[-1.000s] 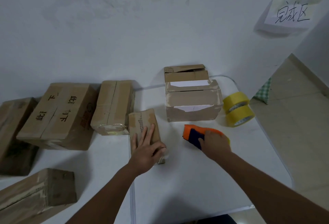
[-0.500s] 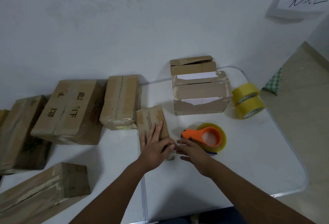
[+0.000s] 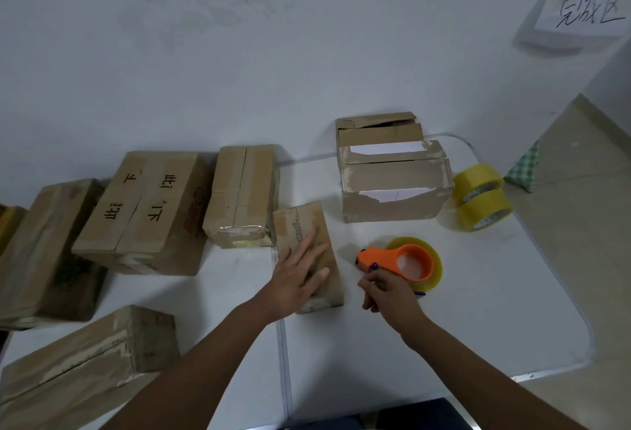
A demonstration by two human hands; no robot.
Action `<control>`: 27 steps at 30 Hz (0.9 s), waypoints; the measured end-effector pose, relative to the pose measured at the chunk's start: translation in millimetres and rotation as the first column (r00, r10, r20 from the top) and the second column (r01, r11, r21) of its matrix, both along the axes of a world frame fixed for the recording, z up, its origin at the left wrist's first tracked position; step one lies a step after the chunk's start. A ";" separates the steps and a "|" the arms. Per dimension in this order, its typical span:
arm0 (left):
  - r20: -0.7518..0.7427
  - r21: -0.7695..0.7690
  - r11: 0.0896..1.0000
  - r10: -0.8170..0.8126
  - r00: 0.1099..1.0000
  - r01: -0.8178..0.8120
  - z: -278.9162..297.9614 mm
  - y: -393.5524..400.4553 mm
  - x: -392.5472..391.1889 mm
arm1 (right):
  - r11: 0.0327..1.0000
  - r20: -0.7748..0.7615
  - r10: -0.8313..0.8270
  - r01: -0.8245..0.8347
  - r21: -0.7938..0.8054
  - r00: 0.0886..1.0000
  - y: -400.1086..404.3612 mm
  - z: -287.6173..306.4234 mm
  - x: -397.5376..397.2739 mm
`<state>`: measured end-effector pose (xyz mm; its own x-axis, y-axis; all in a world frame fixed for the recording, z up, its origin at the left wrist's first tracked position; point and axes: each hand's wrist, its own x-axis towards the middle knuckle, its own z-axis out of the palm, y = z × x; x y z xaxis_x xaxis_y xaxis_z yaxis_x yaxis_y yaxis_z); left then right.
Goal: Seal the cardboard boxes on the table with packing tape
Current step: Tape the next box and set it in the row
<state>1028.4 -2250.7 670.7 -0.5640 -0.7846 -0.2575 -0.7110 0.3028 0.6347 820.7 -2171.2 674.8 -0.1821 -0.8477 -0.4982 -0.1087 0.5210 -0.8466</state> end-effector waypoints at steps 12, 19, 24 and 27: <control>0.425 -0.358 0.881 -0.141 0.894 0.308 -20.5 12.4 -5.8 | 0.999 -0.154 0.017 -0.011 0.039 0.988 -10.2 -7.5 -5.3; 0.504 -0.413 0.863 -0.049 0.862 0.290 -27.0 22.2 -16.9 | 1.000 -0.090 0.016 -0.014 0.018 0.996 -6.9 -5.4 -1.3; 0.455 -0.421 0.865 -0.061 0.888 0.275 -25.1 23.5 -12.8 | 0.994 -0.208 0.056 -0.075 -0.085 0.977 -7.1 -10.0 4.1; 0.449 -0.424 0.863 -0.063 0.892 0.274 -24.1 22.7 -8.2 | 0.982 -0.269 0.076 -0.118 -0.146 0.960 -7.4 -21.1 7.0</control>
<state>1020.2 -2228.0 646.6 -0.6250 -0.7709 -0.1230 -0.7798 0.6238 0.0522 827.7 -2178.6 653.7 -0.2006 -0.9322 -0.3012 -0.3803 0.3575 -0.8530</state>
